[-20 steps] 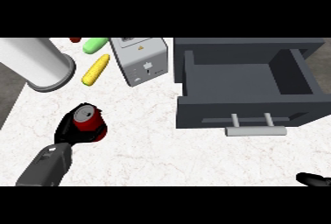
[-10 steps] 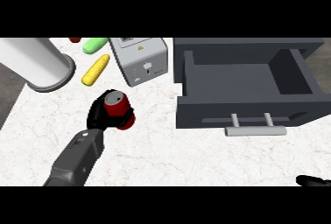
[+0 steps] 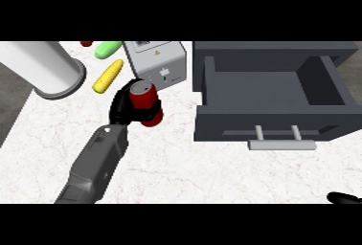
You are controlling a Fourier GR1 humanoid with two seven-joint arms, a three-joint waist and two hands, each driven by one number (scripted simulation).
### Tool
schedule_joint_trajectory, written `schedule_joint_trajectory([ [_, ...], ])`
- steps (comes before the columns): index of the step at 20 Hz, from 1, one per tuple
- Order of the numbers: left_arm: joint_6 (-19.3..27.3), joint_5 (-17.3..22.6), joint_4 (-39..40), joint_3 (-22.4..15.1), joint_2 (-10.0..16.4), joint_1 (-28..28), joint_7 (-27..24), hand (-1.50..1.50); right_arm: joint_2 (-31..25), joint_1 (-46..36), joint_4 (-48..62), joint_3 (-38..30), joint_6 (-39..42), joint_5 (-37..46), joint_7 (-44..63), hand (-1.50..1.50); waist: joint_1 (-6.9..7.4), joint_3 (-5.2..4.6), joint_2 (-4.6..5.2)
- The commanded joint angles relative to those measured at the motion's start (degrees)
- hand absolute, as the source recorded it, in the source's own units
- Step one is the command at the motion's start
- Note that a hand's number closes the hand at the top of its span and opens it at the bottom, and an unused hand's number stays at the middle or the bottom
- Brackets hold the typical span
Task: Pick up the can, place it into the drawer and close the drawer
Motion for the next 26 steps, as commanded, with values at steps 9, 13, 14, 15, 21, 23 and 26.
schedule_joint_trajectory([
  [9,6.0,5.56,-24.64,-12.2,-1.05,-3.09,23.61,1.5,0.85,-0.28,-4.52,1.56,-2.07,2.23,4.56,-1.5,0.24,-0.01,-0.15],
  [13,13.45,8.03,-31.46,-17.98,-1.05,-7.87,31.96,1.5,-2.22,-0.6,-4.5,-2.47,0.2,-2.83,5.27,-1.5,-0.18,0.0,-0.26],
  [14,14.95,9.54,-26.18,-17.9,-1.05,-12.72,31.17,1.5,-0.25,-0.55,-3.65,-0.16,-0.48,-0.6,3.52,-1.5,-0.91,-0.01,0.12],
  [15,15.41,8.2,-28.55,-17.98,-1.05,-13.53,33.32,1.5,-1.04,-4.48,1.31,0.36,-1.67,2.11,2.35,-1.5,-0.19,0.0,0.14],
  [21,16.53,6.77,-26.05,-17.64,-1.05,-21.86,39.26,1.5,-1.21,-4.24,-3.04,0.15,-2.36,1.14,5.82,-1.5,-0.7,-0.01,0.26],
  [23,20.15,9.19,-22.58,-20.74,-1.05,-24.79,38.98,1.5,-0.16,-3.48,-1.88,1.83,-1.6,2.28,3.62,-1.5,-1.19,0.0,0.37],
  [26,23.02,11.15,-19.23,-22.5,-1.05,-31.02,41.41,1.5,-1.66,-4.94,3.07,-1.37,-0.53,-0.18,0.56,-1.5,-1.7,0.05,0.49],
])
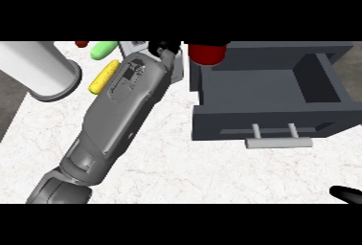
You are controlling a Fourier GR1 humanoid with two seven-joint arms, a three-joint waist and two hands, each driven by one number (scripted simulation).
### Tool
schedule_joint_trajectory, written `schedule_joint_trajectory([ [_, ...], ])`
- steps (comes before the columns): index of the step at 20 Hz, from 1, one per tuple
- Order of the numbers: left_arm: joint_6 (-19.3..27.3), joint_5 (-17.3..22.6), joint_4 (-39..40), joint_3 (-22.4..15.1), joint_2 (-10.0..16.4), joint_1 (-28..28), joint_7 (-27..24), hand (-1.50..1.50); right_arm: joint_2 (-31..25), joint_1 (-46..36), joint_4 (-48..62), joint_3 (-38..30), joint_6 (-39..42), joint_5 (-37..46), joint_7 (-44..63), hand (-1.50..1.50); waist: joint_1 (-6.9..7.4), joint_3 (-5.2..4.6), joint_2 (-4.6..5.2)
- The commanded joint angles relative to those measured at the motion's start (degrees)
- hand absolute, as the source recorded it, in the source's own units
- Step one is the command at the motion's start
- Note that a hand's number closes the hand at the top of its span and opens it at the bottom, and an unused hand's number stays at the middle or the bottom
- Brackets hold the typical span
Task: Pick up the can, place it into the drawer and close the drawer
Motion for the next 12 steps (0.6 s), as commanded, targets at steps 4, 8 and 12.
schedule_joint_trajectory([
  [4,4.93,2.71,8.91,-2.07,-0.02,-11.13,2.4,1.5,0.28,2.49,-5.5,0.58,0.67,-1.28,2.55,-1.5,-1.29,0.03,0.14],
  [8,4.86,4.6,15.59,-3.56,-0.02,-15.55,0.29,1.5,-0.02,-1.33,-4.01,1.52,-1.23,0.79,3.56,-1.5,-1.86,0.04,0.48],
  [12,6.87,8.9,18.62,-7.42,-0.02,-18.52,1.45,1.5,0.46,-0.2,-0.14,0.83,0.14,0.78,-1.16,-1.5,-2.87,0.12,0.59],
])
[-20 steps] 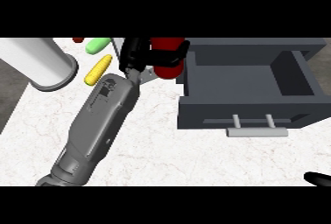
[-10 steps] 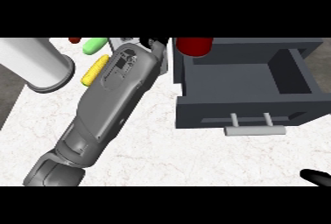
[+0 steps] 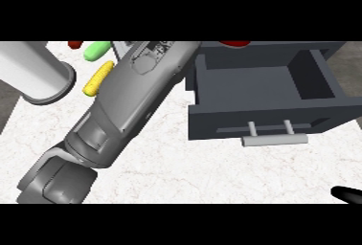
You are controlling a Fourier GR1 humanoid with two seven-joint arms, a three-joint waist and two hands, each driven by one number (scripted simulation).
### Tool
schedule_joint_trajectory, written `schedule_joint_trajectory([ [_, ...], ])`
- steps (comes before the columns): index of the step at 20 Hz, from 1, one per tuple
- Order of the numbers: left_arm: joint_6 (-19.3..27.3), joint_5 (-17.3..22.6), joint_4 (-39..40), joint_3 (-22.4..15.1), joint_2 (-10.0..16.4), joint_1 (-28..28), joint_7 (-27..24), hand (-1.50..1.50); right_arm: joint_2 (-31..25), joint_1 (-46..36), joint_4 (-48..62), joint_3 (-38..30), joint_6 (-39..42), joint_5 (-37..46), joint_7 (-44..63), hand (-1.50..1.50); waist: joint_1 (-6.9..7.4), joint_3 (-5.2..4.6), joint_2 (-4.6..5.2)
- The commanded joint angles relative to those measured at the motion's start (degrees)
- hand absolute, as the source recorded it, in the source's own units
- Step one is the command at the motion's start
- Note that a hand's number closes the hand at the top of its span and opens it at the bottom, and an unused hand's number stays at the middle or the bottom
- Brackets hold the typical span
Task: Pick up the can, place it into the drawer and close the drawer
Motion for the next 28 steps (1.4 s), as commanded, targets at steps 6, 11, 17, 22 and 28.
schedule_joint_trajectory([
  [6,3.12,5.88,9.06,-4.63,-0.02,-8.59,-0.65,1.5,-0.13,-1.46,0.76,0.69,-0.08,0.06,-0.04,-1.5,-1.83,0.08,0.46],
  [11,8.47,7.65,11.6,-7.56,-0.02,-8.86,-2.66,-1.5,-0.62,-3.87,0.33,2.2,-0.94,1.61,1.66,-1.5,-2.65,0.09,0.65],
  [17,12.22,9.32,13.7,-9.95,-0.02,-9.78,-4.08,-1.5,-1.11,-5.77,3.12,2.4,-0.49,1.29,0.69,-1.5,-2.95,0.12,0.86],
  [22,12.18,10.71,16.22,-8.39,-0.02,-10.53,-6.77,-1.5,-5.93,-7.58,3.55,1.94,2.16,4.01,-0.44,-1.5,-3.14,0.11,1.3],
  [28,12.33,13.86,15.51,-8.36,-0.02,-8.92,-8.72,-1.5,-8.05,-7.97,5.59,5.58,4.5,11.11,-7.26,-1.5,-2.29,0.12,1.21],
])
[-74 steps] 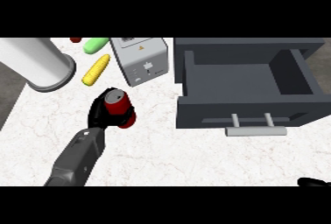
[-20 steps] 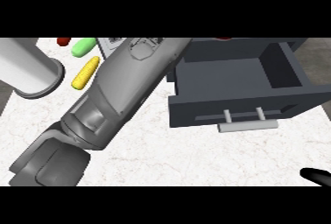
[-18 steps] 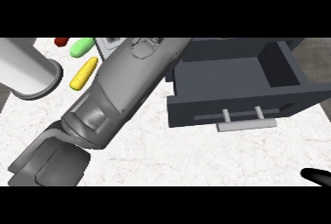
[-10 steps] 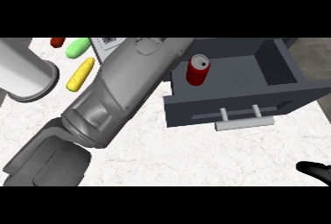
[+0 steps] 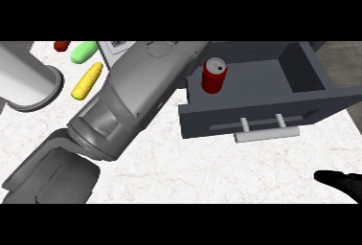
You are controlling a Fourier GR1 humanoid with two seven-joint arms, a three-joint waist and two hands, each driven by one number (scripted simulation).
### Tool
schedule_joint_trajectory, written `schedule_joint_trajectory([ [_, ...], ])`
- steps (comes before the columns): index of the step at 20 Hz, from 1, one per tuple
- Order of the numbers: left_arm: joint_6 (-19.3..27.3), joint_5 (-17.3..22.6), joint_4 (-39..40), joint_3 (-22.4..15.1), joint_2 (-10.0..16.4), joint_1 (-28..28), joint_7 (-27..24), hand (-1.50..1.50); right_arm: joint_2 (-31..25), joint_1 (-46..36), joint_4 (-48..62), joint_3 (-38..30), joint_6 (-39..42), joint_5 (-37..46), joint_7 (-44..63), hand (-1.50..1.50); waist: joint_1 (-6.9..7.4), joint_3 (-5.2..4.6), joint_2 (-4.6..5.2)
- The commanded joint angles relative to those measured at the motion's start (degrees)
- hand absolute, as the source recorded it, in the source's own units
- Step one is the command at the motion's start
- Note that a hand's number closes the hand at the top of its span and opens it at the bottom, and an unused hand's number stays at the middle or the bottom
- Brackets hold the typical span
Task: Pick up the can, place it into the drawer and close the drawer
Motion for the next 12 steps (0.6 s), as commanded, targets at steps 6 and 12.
schedule_joint_trajectory([
  [6,1.15,4.65,-0.83,1.54,0.0,-1.0,-2.24,-1.5,-4.61,-3.11,5.92,8.18,0.23,18.72,-7.09,-1.5,2.02,-0.07,0.05],
  [12,0.41,5.08,-0.08,0.56,0.0,-1.24,-3.0,-1.5,-5.88,-10.56,16.84,14.0,-2.79,30.35,-8.49,-1.5,3.97,-0.1,-0.33],
])
